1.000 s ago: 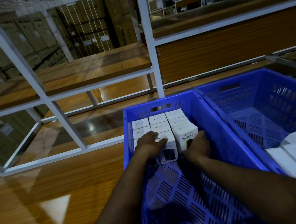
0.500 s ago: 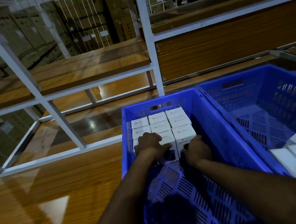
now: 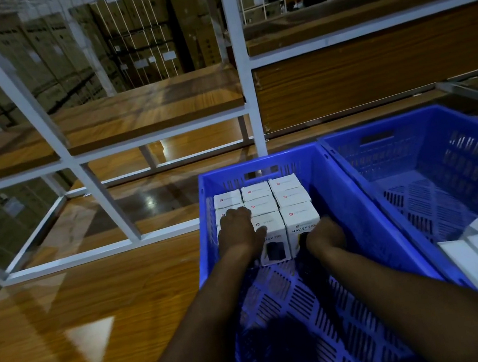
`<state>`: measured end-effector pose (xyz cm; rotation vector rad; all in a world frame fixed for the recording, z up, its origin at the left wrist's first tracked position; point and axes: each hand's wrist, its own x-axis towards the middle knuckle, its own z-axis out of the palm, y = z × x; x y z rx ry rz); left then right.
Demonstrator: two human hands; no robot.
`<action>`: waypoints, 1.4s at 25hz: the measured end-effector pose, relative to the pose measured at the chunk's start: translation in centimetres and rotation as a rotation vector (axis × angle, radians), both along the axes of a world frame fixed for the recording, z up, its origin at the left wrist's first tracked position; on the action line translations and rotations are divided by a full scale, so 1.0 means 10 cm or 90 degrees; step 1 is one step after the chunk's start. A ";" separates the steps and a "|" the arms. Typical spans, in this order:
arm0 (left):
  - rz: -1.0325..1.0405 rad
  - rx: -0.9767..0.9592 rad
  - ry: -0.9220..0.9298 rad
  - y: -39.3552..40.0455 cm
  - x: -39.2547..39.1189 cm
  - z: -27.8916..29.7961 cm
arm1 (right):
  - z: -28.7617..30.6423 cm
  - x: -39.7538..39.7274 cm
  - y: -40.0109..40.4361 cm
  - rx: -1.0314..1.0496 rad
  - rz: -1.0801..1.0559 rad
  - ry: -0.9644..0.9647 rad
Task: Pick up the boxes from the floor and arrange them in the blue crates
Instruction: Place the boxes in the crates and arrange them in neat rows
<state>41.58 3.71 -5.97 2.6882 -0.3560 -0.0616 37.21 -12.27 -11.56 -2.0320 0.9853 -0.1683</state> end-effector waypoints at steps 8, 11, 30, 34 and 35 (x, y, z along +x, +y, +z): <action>0.024 0.043 -0.071 -0.08 0.01 -0.17 | 0.29 0.30 -0.20 -0.052 0.024 -0.143; 0.030 0.034 -0.057 -0.07 0.07 -0.23 | 0.21 0.44 -0.22 -0.084 0.162 -0.075; -0.146 0.220 -0.058 -0.21 0.41 -0.35 | 0.25 0.68 -0.11 -0.443 0.469 0.139; -0.135 0.226 -0.057 -0.25 0.44 -0.37 | 0.22 0.71 -0.11 -0.436 0.454 0.122; -0.135 0.223 -0.053 -0.25 0.43 -0.37 | 0.23 0.72 -0.11 -0.436 0.458 0.125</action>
